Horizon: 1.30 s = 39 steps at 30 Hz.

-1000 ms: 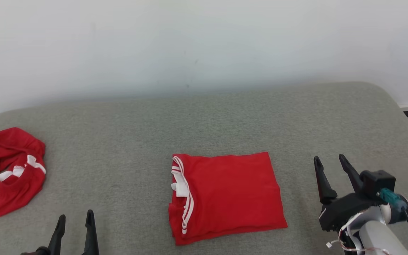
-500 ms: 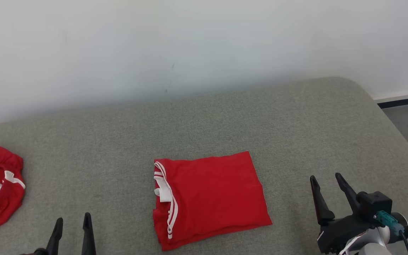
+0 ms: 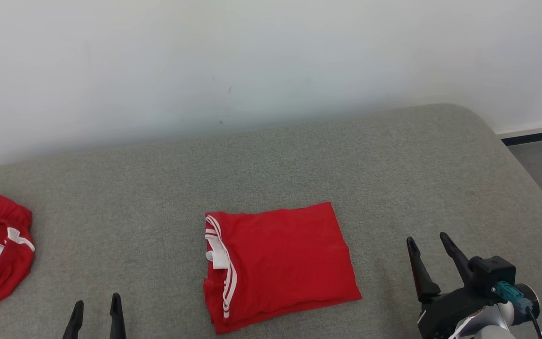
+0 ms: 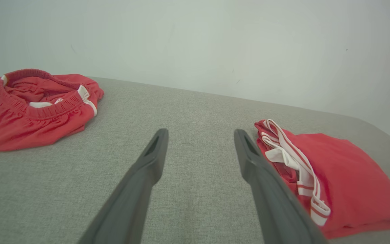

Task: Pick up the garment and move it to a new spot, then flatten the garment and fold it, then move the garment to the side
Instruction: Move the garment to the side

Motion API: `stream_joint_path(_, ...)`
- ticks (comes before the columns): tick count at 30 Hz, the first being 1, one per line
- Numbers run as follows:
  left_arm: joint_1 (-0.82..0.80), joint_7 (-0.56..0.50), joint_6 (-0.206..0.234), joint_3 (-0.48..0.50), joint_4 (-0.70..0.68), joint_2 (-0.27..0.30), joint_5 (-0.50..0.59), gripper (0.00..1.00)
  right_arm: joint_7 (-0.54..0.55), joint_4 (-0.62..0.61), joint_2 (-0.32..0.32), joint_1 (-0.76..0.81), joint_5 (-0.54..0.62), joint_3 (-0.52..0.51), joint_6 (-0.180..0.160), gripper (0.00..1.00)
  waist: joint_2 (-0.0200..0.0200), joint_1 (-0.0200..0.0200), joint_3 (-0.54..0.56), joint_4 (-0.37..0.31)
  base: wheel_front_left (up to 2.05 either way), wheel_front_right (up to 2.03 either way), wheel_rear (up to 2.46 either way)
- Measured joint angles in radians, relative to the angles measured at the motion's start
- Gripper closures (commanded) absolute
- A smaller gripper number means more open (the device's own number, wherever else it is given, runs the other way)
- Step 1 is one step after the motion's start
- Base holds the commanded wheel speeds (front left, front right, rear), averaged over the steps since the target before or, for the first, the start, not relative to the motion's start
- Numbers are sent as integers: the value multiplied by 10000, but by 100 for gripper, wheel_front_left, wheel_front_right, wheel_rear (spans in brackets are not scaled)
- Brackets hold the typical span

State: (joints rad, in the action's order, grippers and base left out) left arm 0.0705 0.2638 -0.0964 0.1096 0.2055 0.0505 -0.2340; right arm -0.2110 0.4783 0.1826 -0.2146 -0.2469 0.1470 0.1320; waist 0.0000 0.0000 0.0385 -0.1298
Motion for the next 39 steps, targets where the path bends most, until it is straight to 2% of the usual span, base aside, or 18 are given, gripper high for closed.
stream_joint_path(12,-4,2,73,-113,-4,0,-42,0,171,-96,-2,4,-2,90,0,0,0,0,-13,100,0,0,0)
stream_joint_path(18,-28,0,82,-267,-123,0,-48,0,431,-142,94,-386,-324,297,0,0,0,0,-124,357,0,0,0)
stream_joint_path(25,-156,2,69,-629,-410,0,-46,0,2153,385,334,-1456,-826,725,-2,0,0,0,-392,889,0,0,0)
stream_joint_path(31,-609,0,6,-970,-531,-2,-46,0,3772,1538,364,-2194,-1212,648,-2,0,0,2,-839,1493,0,0,0)
stream_joint_path(39,-1040,0,-25,-1147,-548,0,-35,0,5526,2790,0,-2543,-1843,305,-2,0,-1,2,-1509,2369,0,0,0)
